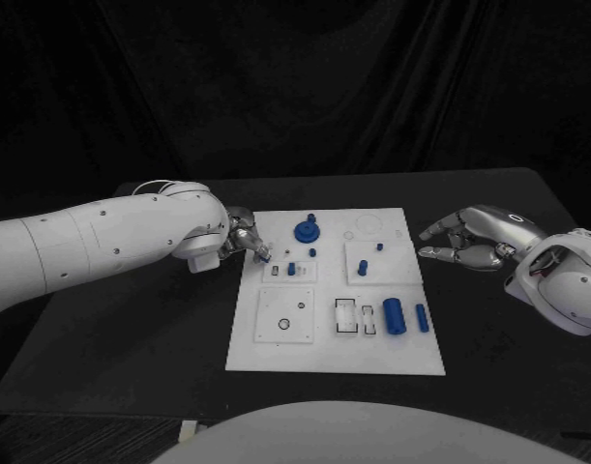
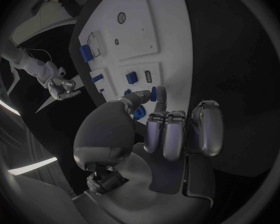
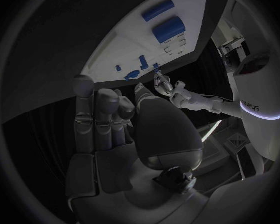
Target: Assemble the parts on the task board
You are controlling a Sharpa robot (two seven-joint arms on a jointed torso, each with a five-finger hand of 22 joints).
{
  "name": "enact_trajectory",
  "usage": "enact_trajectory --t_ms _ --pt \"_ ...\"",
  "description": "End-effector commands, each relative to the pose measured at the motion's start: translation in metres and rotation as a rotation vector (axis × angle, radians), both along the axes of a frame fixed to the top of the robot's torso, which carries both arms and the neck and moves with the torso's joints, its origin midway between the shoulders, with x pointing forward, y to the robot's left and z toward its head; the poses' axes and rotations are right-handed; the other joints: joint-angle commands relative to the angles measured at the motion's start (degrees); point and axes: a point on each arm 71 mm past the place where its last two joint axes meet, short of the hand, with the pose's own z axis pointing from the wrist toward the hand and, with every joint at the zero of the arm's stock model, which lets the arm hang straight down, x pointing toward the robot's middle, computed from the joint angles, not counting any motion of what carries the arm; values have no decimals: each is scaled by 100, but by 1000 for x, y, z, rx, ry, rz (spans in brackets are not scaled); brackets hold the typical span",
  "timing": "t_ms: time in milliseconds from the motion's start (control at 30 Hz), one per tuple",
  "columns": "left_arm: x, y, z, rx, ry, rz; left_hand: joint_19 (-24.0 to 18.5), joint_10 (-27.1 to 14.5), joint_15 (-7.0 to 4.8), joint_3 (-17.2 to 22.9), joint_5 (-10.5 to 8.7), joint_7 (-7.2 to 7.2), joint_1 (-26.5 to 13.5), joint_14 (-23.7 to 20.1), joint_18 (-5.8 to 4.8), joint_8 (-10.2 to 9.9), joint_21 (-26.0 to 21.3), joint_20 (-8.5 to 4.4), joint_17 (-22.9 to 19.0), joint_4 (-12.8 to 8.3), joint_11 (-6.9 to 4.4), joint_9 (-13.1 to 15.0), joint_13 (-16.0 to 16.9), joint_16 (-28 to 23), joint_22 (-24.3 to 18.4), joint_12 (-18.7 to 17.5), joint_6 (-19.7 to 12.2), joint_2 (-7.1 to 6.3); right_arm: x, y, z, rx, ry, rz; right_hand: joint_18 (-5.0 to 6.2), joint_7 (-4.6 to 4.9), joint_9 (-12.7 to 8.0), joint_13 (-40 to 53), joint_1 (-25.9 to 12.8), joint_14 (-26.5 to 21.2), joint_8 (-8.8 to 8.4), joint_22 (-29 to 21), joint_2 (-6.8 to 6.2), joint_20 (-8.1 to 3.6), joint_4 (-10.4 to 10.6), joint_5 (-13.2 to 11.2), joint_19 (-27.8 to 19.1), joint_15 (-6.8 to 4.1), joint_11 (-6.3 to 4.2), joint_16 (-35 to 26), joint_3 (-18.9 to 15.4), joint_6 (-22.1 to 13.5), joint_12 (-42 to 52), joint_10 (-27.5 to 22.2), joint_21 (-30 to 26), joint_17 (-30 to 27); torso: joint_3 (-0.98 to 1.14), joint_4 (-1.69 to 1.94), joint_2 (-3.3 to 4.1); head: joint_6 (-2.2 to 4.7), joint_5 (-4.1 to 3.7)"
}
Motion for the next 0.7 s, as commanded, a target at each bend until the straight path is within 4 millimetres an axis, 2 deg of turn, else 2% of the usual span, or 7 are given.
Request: enact_trajectory --t_ms 33,233,333,500,700 --pt "-6 -3 1 5 40 23 24 600 -23 257 -86 -62 -103 584 -47 4 -23 -10 1510 -177 -38 1 1505 15 902 20 65 9 -1 -1 -1 -6 9 -16 31 7 -7 -5 29 126 -32 6 1 2 5 25 51 46 3 -25 27 46 -18 -33 -28 -4 5 6 -6 -1 -2" --pt "-12 -7 1 19 62 14 33 600 -26 261 -149 -66 -188 584 -48 0 -23 -13 1510 -124 -41 -5 1505 15 910 20 90 33 -1 -2 -2 -7 11 -19 32 8 -9 -9 38 124 -35 6 1 3 4 29 50 47 5 -30 29 50 -21 -34 -38 -7 7 3 -12 -1 6" --pt "-13 -8 1 22 61 19 42 600 -28 245 -170 -68 -249 584 -50 -7 -19 -15 1510 -76 -43 -14 1505 15 916 20 104 50 -1 -2 -2 -7 11 -19 32 8 -9 -9 38 124 -35 6 1 3 4 29 50 47 5 -30 29 50 -21 -34 -38 -7 -3 0 -7 -1 25" --pt "-14 -10 0 30 61 28 64 600 -32 200 -96 -61 -331 584 -55 -55 -10 -20 1510 -11 -42 -45 1505 15 931 20 75 81 -1 -2 -2 -7 11 -19 32 8 -9 -9 38 124 -35 6 1 3 4 29 50 47 5 -30 29 50 -21 -34 -38 -7 -8 -12 -2 -1 49" --pt "-15 -14 -1 27 57 31 70 600 -31 187 -81 -55 -349 584 -56 -82 -9 -20 1510 12 -38 -64 1505 15 934 20 55 108 -1 -2 -3 -6 10 -17 32 8 -9 -9 38 124 -35 6 1 3 4 29 50 47 5 -30 29 50 -21 -34 -38 -7 -6 -15 -2 -1 36"
